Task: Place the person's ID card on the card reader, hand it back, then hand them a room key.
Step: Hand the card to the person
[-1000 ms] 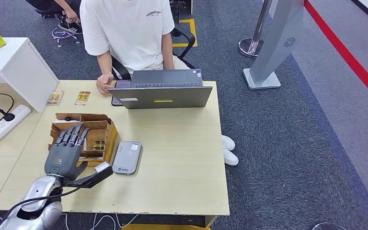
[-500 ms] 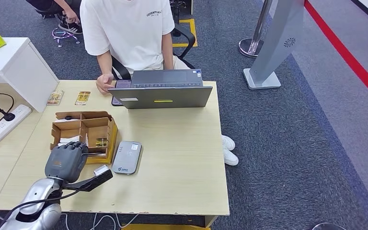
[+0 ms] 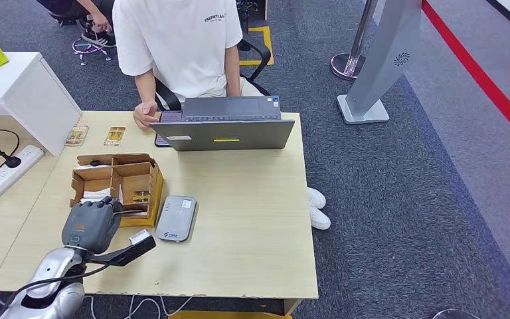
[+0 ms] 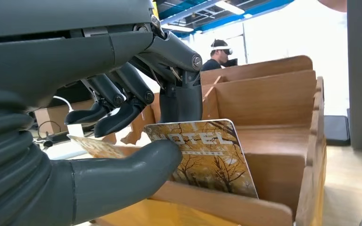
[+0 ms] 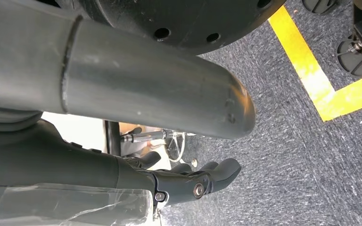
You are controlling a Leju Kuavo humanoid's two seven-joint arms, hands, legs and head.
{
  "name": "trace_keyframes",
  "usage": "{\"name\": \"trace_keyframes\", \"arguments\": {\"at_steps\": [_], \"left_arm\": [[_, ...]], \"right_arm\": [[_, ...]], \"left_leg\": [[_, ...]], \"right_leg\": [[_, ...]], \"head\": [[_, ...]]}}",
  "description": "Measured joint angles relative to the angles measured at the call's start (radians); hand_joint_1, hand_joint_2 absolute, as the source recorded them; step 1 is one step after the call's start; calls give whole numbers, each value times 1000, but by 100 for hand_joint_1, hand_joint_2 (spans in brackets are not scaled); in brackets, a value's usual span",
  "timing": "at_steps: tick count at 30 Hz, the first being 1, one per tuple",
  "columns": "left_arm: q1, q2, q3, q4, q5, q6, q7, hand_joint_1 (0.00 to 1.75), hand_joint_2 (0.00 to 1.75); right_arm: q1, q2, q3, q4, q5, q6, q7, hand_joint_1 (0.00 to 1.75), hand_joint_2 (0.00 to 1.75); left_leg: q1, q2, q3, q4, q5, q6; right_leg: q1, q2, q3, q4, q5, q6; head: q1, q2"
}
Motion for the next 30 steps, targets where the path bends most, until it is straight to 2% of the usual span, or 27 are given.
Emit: {"name": "trace_keyframes", "arguments": {"at_steps": [8,12,18,22,26,30], "left_arm": [[5,-12,1,-76,31,111,-53,175,175],[17,-22,1,-189,35,191,-95,175,175],[1,-56,-6,-346,47,217,-132,175,175],[-139,-138,-31,-345,28,247,-103,175,175],[-331,-251,-35,-237,-29,309,-60,175,175],[-463,-325,-36,-101,-131,368,-1,175,175]], "right_arm": [[0,0,0,0,-8,2,0,0,0],[0,0,0,0,-11,-2,-2,0,0],[0,0,1,0,-5,-19,-1,0,0],[-1,0,17,0,39,-12,9,0,0],[-3,0,53,0,82,4,16,0,0],[1,-2,86,0,129,30,12,0,0]], "left_leg": [[0,0,0,0,0,0],[0,0,0,0,0,0],[0,-1,0,1,0,0],[0,-6,-1,2,3,3],[-1,-5,-1,2,5,4],[-1,-4,-2,3,6,4]], "right_leg": [[0,0,0,0,0,0],[0,0,0,0,0,0],[0,-1,-1,-1,0,0],[0,-6,1,-1,2,2],[0,-5,1,-1,5,4],[0,-4,0,-1,6,4]], "head": [[0,0],[0,0],[0,0],[0,0],[2,0],[2,0]]}}
